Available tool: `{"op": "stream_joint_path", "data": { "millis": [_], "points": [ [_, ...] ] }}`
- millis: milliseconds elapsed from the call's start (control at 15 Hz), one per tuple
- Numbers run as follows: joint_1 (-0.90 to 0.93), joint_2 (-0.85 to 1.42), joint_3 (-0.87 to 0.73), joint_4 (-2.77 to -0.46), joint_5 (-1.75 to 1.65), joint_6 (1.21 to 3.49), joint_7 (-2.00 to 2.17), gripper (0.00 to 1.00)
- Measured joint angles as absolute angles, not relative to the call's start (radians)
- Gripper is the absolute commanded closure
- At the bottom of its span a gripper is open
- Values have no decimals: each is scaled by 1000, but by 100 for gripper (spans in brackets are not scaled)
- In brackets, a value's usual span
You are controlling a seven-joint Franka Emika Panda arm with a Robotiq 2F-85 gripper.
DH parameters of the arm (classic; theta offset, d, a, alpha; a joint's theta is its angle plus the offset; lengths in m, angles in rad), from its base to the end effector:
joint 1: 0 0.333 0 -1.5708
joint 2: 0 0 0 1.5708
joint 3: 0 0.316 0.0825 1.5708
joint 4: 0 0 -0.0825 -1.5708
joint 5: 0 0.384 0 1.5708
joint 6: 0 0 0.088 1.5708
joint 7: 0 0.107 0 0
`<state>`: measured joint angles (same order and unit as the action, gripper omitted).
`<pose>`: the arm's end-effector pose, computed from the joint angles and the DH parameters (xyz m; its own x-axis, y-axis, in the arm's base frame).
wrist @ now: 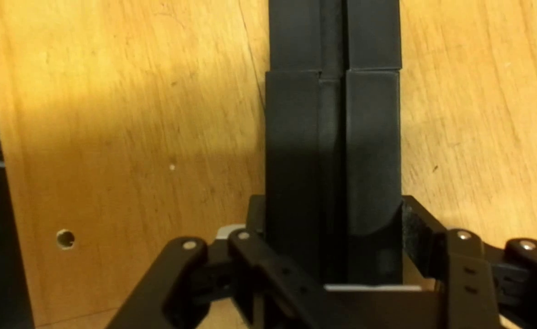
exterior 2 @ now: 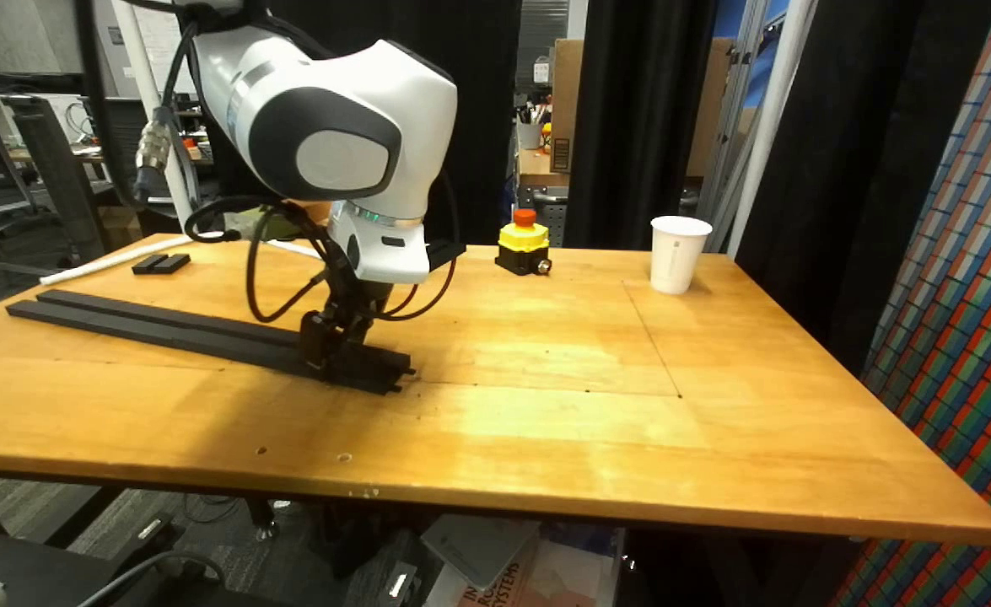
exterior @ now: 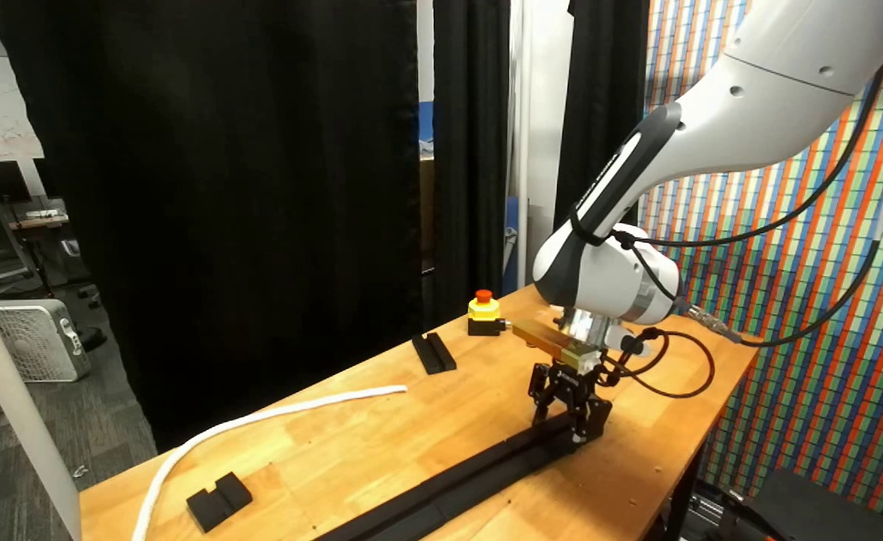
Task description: Connect the four black pieces together
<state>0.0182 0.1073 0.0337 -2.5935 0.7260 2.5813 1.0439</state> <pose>0.4249 0.0107 0.2076 -0.0687 -0.9327 -0.3540 -0.9975 0.0584 0.0397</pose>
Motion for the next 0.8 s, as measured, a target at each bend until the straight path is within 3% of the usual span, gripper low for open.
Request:
{"op": "stream_joint_path", "data": {
  "millis": [800],
  "points": [
    [23, 134, 29, -2565, 736, 2575, 1025, 51]
  ]
}}
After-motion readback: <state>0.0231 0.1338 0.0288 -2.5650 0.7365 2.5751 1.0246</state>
